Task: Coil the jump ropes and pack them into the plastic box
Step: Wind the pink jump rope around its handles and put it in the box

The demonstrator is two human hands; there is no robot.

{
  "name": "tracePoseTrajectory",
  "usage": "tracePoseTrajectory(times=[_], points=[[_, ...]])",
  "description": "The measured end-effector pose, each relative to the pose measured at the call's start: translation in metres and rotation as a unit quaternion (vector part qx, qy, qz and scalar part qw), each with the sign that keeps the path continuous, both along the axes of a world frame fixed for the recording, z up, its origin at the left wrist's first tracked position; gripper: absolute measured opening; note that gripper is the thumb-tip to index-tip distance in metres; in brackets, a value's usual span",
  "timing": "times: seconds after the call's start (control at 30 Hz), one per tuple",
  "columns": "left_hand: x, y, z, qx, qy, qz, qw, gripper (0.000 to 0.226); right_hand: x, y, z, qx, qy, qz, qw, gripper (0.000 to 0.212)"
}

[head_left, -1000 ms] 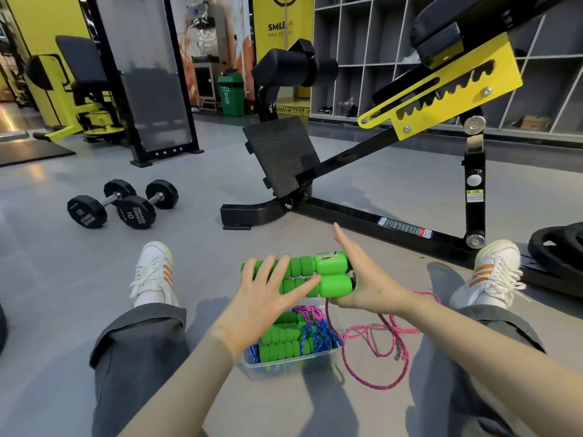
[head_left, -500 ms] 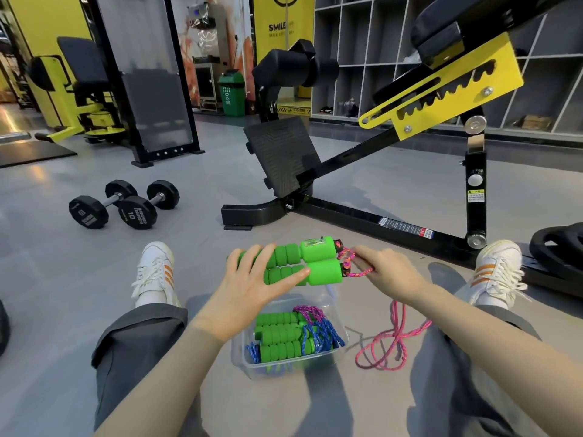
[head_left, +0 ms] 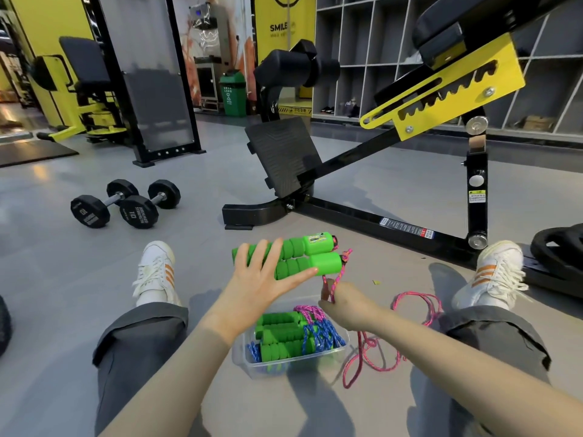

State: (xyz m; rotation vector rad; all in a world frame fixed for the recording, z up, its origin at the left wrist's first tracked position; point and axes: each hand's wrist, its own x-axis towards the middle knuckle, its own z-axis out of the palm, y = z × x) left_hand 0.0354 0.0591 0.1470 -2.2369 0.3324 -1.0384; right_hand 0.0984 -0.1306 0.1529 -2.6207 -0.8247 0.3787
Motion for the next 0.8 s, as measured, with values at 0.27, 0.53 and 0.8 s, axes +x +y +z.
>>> tracePoseTrajectory(times=[0.27,0.53,0.8], points=[[0.001,0.003,-0.003,0.038,0.026,-0.011,0.999,0.102,-0.017,-0.019,0.066,-0.147,-0.077,0.137,0.977,0.013],[-0.008,-0.006,0.002,0.046,-0.056,-0.125,0.990,0.072,0.008,-0.040,0.136,0.016,0.014,0.209,0.978,0.013],[-0.010,-0.024,0.020,-0.018,-0.103,-0.202,0.974,0.056,0.037,-0.062,0.142,0.166,0.211,0.206,0.941,0.020]])
